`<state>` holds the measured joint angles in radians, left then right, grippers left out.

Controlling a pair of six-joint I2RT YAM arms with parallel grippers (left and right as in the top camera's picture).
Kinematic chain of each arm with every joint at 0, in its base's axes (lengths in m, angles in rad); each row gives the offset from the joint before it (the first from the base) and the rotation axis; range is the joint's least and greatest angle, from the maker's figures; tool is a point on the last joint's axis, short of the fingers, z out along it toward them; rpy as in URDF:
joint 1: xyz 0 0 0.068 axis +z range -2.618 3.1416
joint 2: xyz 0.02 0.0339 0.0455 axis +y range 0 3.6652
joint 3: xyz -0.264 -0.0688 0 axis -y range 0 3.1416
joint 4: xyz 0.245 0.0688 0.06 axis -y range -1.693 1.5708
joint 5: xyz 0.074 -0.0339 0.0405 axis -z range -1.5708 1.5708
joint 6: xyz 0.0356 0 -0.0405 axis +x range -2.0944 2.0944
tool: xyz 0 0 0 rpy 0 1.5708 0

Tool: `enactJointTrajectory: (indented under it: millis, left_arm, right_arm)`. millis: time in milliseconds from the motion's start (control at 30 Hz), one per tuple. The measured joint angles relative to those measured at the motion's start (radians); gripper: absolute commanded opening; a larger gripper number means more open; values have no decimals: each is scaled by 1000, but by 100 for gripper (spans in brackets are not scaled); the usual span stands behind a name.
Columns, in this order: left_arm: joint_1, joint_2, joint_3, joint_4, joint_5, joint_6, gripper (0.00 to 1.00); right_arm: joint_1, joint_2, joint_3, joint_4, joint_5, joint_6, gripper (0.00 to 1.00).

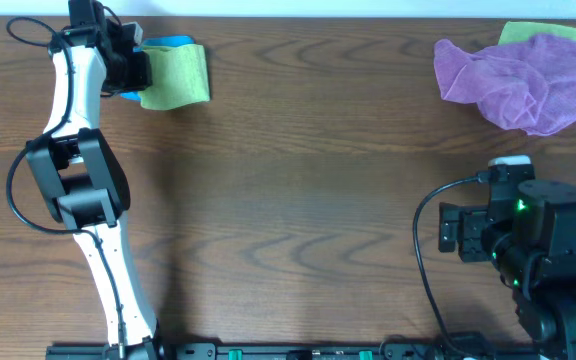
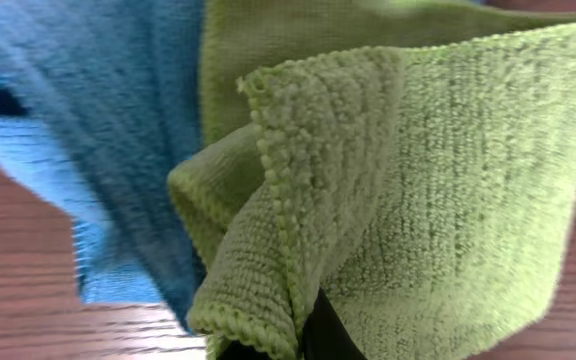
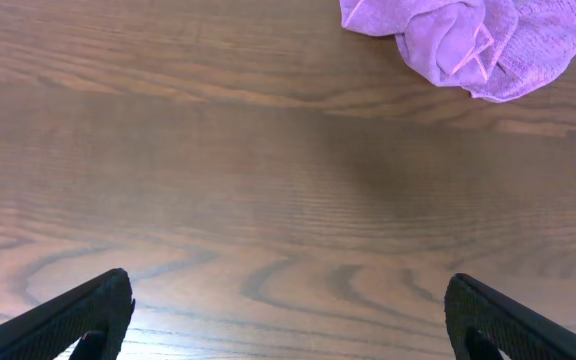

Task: Fold the cloth

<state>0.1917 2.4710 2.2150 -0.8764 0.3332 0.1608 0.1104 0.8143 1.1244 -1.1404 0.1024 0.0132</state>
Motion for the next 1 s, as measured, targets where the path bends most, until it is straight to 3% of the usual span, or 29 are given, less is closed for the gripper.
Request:
enactJointTrajectory:
  millis: [133, 167, 200, 233, 267, 700, 867, 1000]
  left_arm:
    - [0, 0, 0, 2, -39, 0, 10]
    - [0, 0, 0, 2, -45, 2, 31]
    - [0, 0, 0, 3, -49, 4, 63]
    - [0, 0, 0, 3, -51, 0, 90]
    - [0, 0, 0, 3, -53, -1, 95]
    - [0, 0, 24, 19, -49, -8, 95]
    - [1, 0, 169, -29, -50, -8, 95]
    - [2, -2, 273, -156, -50, -8, 95]
  right_arm:
    - [0, 0, 0, 0, 0, 0, 99]
    - [0, 0, 0, 0, 0, 0, 99]
    - [0, 0, 0, 0, 0, 0, 99]
    - [0, 0, 0, 0, 0, 0, 99]
    - [0, 0, 0, 0, 0, 0, 99]
    - [0, 0, 0, 0, 0, 0, 99]
    - [0, 0, 0, 0, 0, 0, 99]
    - [0, 0, 0, 0, 0, 0, 99]
